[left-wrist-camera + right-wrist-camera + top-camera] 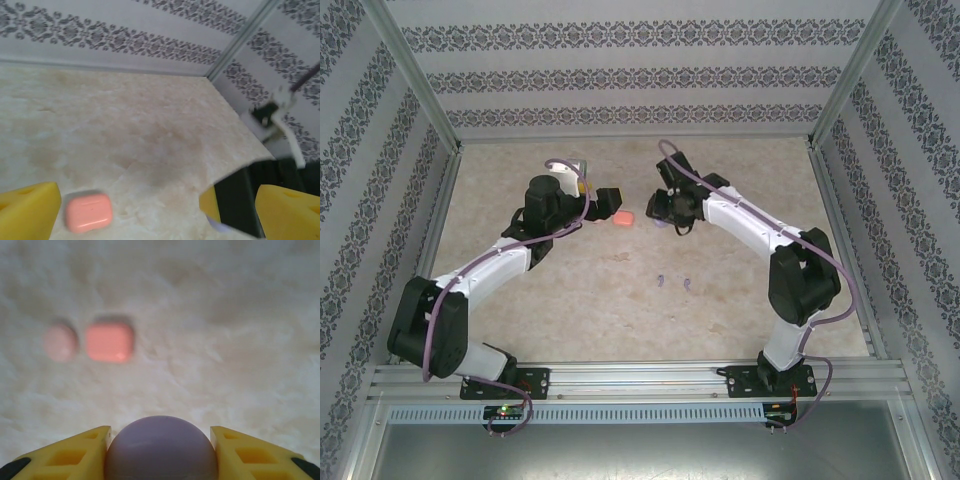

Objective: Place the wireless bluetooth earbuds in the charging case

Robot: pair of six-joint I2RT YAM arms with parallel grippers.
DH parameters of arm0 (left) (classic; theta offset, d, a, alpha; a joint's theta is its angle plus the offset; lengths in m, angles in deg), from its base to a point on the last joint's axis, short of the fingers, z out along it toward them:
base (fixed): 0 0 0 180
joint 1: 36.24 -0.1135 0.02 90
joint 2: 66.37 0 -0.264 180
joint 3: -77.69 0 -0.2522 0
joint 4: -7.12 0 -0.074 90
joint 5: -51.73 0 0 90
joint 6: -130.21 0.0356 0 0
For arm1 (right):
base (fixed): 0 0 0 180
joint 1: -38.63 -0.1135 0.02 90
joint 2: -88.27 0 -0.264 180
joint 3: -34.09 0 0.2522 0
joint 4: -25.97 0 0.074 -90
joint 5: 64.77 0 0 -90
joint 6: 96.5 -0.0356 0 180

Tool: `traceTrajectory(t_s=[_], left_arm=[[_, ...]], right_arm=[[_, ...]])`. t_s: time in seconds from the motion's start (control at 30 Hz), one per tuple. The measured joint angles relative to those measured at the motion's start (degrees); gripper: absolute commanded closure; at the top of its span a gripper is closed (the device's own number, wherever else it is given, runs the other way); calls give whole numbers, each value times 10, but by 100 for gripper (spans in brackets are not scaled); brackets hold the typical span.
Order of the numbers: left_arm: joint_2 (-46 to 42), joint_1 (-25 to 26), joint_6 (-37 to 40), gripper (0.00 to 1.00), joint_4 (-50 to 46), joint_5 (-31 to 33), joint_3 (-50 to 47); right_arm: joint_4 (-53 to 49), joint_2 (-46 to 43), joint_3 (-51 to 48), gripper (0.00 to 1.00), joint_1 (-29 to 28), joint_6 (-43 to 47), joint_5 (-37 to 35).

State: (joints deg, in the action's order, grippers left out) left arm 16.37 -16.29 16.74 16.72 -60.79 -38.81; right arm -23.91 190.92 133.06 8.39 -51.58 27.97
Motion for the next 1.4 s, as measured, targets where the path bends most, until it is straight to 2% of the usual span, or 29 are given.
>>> traceTrajectory(t_s=[0.2,0.33,0.63,0.87,1.03,1.4], left_arm=[[40,-17,-45,0,115,-75,-19],[75,-30,-99,2,196,-122,-20],[177,-39,-223,16,353,-191,-18],[205,-39,-262,32,400,-217,-7],[217,-38,-271,39,421,-230,7],[228,-32,-278,40,432,-236,13]], right_arm=[[22,-2,71,62,11,-66,10],[43,-2,84,62,13,-122,14],[74,-5,84,62,-1,-225,-1],[87,-7,84,62,-23,-264,-10],[90,-7,87,62,-30,-275,-12],[92,-6,90,62,-38,-286,-23]])
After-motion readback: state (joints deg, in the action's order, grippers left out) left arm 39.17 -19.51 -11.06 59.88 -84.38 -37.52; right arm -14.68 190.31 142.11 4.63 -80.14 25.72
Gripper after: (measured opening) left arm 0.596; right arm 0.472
